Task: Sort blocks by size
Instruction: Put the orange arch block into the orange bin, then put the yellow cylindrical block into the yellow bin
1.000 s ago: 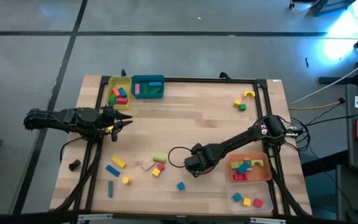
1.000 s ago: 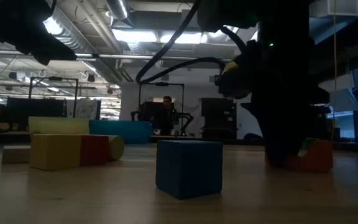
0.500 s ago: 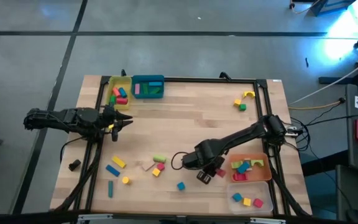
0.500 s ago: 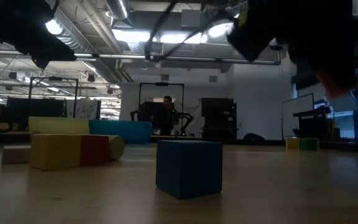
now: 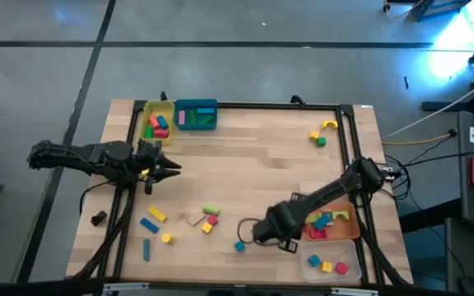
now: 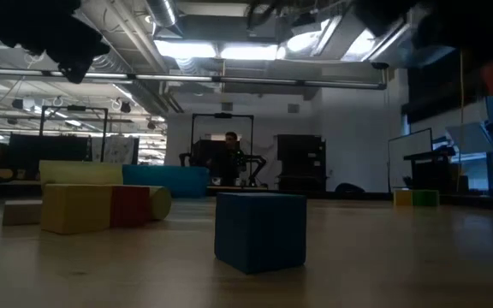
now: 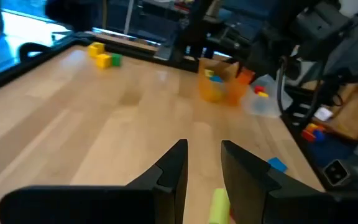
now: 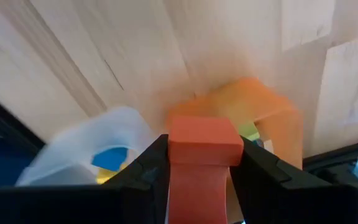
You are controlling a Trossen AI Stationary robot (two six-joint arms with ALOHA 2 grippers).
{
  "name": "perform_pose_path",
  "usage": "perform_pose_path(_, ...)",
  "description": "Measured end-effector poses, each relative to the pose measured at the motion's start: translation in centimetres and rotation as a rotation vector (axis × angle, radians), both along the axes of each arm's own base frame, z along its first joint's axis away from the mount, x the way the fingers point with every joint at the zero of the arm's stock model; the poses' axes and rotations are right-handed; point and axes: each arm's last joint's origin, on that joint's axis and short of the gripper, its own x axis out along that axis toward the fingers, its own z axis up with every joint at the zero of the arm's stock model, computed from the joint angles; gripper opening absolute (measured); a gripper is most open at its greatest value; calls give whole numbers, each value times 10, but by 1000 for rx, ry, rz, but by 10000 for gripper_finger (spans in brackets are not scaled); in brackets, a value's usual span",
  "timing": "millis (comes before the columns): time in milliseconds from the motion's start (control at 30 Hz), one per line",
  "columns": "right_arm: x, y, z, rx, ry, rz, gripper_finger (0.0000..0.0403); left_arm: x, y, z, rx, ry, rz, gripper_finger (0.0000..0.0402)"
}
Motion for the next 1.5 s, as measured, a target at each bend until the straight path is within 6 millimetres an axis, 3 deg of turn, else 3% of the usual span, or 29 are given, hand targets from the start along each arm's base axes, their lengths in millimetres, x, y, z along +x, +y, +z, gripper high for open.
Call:
perform_pose_path(367,-53,46,-33,-122,107,179,135,33,-4,-4,2,17,-14,82)
perform_pose_path(533,-70,52,-47,-220,118,247,135,45,-5,1,24,-56,-20,82)
perform_pose_path(700,-76,44,-60,-292,147,263,138,51,-6,6,42,-121,-23,82)
perform_pose_path(967,-81,40,-67,-298,188,272,242,52,-15,13,1,-170,-101,82)
perform_pose_path(1133,-81,40,-67,-297,189,270,279,61,-30,30,101,-180,-194,82)
perform_pose_path(1300,-82,40,-65,-305,177,263,286,70,-45,42,228,43,-288,82)
perform_pose_path(1500,-80,35,-56,-345,114,268,284,69,-55,50,70,479,-260,82)
